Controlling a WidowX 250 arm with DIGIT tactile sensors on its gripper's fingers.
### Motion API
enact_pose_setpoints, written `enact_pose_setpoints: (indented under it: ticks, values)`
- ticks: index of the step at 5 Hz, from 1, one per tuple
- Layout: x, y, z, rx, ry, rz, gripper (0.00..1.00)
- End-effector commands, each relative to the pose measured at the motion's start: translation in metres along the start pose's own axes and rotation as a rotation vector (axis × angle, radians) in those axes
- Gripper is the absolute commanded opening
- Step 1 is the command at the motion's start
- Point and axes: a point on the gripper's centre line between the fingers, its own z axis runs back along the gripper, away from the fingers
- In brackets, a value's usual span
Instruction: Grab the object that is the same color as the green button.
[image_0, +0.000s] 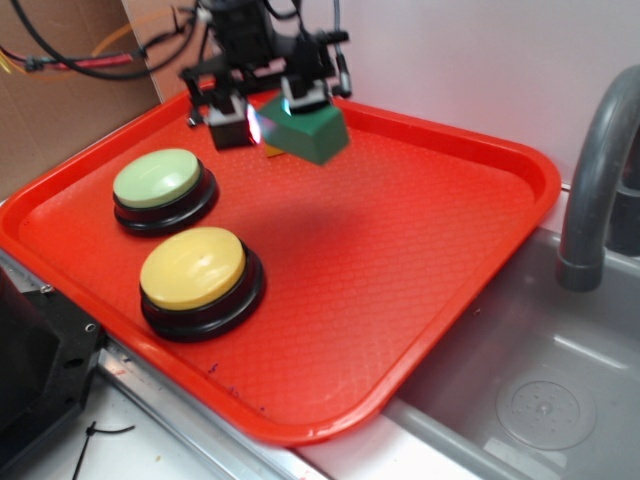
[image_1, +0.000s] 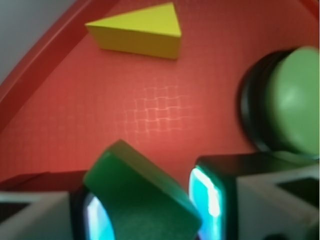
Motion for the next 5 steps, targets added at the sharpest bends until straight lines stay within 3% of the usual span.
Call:
enact_pose_setpoints:
  ticks: [1,3,4,5]
  values:
    - [0.016,0.007,0.089,-0.087,-0.023,-0.272,0.00]
    - [0.013,0.007,0.142,-0.106,-0.005,-0.430,0.00]
    - [0.015,0.006,0.152,-0.129,-0.024,-0.450,0.00]
    - [0.018,0.003,0.136,-0.105,-0.037,-0.466,0.00]
